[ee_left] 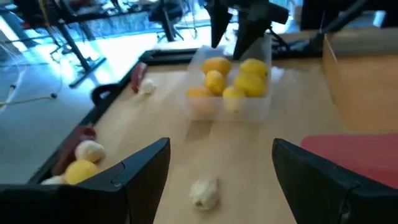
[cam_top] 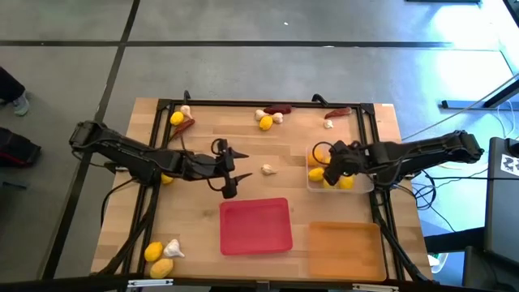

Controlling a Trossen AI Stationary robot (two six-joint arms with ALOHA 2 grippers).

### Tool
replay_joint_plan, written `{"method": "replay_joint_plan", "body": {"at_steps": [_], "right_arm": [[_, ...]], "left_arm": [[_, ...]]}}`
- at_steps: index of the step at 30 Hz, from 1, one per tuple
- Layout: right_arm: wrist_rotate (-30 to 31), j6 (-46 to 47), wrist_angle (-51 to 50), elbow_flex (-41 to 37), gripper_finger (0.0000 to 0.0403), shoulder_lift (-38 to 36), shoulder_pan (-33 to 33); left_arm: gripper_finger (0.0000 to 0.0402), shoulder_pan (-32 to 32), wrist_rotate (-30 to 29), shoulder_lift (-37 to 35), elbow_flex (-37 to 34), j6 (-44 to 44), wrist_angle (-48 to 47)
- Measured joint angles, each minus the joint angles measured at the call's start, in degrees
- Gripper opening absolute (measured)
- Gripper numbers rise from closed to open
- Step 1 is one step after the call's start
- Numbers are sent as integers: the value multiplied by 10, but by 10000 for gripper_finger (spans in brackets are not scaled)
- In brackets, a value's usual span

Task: Sort produce into baskets
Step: Put the yellow lemon into the transparent bin

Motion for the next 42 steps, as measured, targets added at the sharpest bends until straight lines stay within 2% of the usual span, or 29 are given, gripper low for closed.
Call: {"method": "replay_joint_plan", "body": {"at_steps": [3, 7, 10, 12, 17, 25, 35, 42], "right_arm": [[25, -24, 19, 26, 322, 0, 0], [52, -73, 92, 26, 321, 2, 0], [66, -109, 140, 26, 321, 10, 0], [71, -129, 169, 26, 321, 16, 0], [71, -166, 212, 26, 321, 37, 0], [71, -182, 218, 26, 321, 48, 0], [71, -194, 218, 26, 321, 48, 0], [73, -196, 221, 26, 321, 48, 0]], "left_arm": [[278, 0, -35, -33, 0, -17, -45], [278, 6, -106, -78, 0, -43, -116], [278, 22, -165, -102, 0, -70, -173], [278, 40, -180, -110, 0, -96, -203], [278, 83, -181, -110, 0, -109, -248], [278, 182, -184, -109, -1, -118, -269], [279, 304, -183, -109, -52, -206, -309], [279, 386, -127, -94, -33, -232, -398]]}}
